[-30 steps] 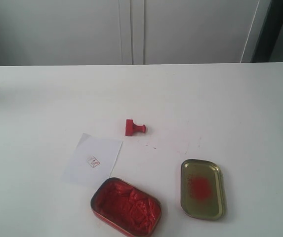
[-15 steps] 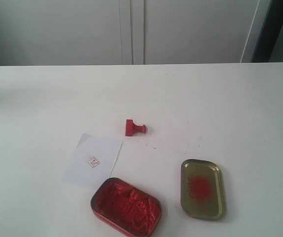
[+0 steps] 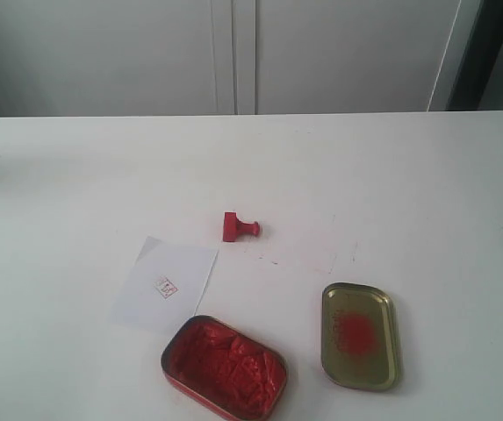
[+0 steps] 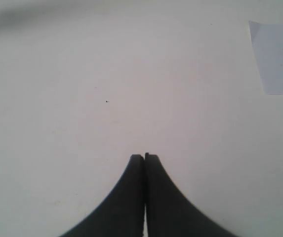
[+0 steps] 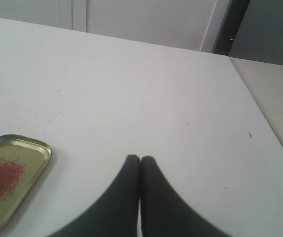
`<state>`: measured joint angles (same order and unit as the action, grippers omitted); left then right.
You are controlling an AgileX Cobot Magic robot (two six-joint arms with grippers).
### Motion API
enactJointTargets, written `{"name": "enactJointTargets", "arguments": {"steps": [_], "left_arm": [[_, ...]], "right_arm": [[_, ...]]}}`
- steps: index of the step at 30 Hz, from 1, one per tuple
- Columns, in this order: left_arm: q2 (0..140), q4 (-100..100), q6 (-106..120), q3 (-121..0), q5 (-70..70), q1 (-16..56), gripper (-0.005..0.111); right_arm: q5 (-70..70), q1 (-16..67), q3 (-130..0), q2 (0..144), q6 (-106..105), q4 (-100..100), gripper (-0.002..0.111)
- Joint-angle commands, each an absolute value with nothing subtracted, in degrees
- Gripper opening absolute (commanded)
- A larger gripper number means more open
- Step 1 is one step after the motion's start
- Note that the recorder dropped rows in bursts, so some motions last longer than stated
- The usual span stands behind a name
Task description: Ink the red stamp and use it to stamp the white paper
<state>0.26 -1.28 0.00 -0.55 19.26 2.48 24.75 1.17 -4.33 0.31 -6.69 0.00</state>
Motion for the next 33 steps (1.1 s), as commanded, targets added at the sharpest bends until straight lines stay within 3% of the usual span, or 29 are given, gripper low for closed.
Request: {"name": "enactJointTargets", "arguments": {"steps": [1,33], "left_arm": [[0.0,-1.4,0.0,0.0,20.2,2.5,0.000],[0.0,-1.4,0.0,0.0,20.2,2.5,0.000]], "right_arm": [[23.7,1.3,-3.8,0.0,-6.8,0.0,0.000],[19.1,1.3,0.0,0.0,1.4,-3.4,0.000]]}}
